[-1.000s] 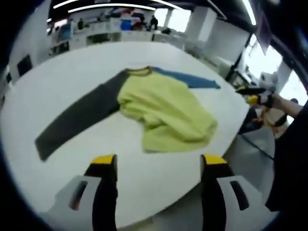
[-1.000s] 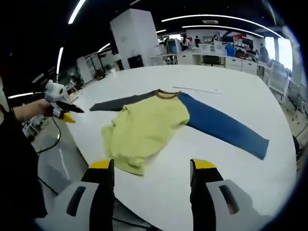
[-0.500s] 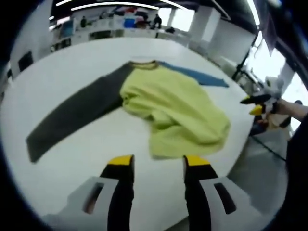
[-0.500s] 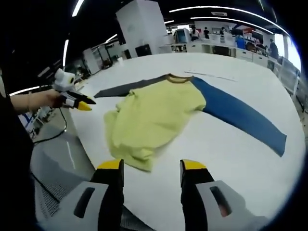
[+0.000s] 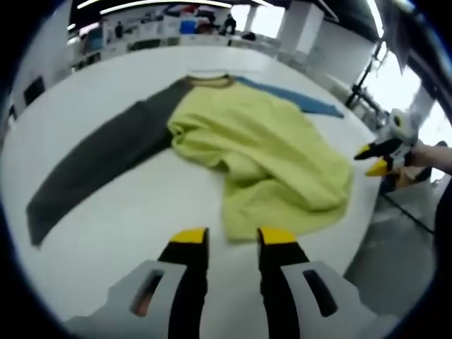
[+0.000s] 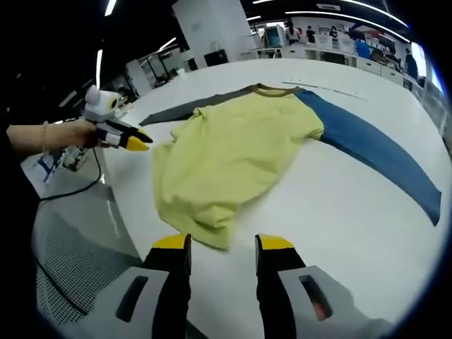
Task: Fold the garment on the visible template until the final outline fits inside the template.
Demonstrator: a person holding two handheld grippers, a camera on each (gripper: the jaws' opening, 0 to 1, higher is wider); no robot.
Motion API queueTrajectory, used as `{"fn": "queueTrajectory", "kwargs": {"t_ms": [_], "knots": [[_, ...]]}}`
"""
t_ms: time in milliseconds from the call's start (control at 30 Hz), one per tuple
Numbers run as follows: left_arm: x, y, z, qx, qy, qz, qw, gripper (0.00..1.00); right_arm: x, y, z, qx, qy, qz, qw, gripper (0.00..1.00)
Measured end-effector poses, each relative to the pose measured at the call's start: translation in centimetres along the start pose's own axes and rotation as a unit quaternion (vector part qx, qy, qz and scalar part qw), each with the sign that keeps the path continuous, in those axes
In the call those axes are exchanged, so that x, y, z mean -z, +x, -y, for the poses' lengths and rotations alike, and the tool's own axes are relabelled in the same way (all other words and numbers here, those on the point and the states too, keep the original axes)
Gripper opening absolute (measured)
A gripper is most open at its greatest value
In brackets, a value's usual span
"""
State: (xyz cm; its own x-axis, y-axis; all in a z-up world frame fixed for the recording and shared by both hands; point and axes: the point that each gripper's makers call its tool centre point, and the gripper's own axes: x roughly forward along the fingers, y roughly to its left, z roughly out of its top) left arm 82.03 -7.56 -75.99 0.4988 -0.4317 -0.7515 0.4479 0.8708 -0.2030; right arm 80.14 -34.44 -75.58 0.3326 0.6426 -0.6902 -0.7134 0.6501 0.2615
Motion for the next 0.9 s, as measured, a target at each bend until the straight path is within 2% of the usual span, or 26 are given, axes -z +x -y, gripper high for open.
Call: {"fn": "queueTrajectory", "kwargs": {"t_ms": [233,367,567,667,733,767,900], "knots": [[0.2,0.6,0.1,0.011,0.023,-0.010,0.9996,0.25,0.1,0.6,0.2,0.000,-0.001,-0.006,1.0000,0.29],[0.3,0.8,-0.2,0.012,0.024,-0.013,0.9996,0.23,0.3,1.0,-0.2,-0.002,-0.016,-0.016,0.9997,0.25],[0.7,1.2,-0.2,0.016,0.026,-0.018,0.9994,0.21,0.4,1.5,-0.2,-0.001,-0.016,-0.021,0.9996,0.21],[0.7,1.4,-0.1,0.017,0.031,-0.020,0.9992,0.18,0.4,1.7,-0.3,-0.003,-0.023,-0.023,0.9995,0.19],[0.8,1.5,-0.1,0.017,0.032,-0.022,0.9991,0.16,0.4,1.8,-0.4,-0.003,-0.029,-0.025,0.9993,0.16],[0.5,1.7,-0.1,0.019,0.032,-0.012,0.9992,0.15,0.4,1.8,-0.4,-0.002,-0.032,-0.026,0.9992,0.14],[0.8,1.7,-0.3,0.018,0.026,-0.016,0.9994,0.08,0.4,1.9,-0.4,0.002,-0.035,-0.024,0.9991,0.07]]}}
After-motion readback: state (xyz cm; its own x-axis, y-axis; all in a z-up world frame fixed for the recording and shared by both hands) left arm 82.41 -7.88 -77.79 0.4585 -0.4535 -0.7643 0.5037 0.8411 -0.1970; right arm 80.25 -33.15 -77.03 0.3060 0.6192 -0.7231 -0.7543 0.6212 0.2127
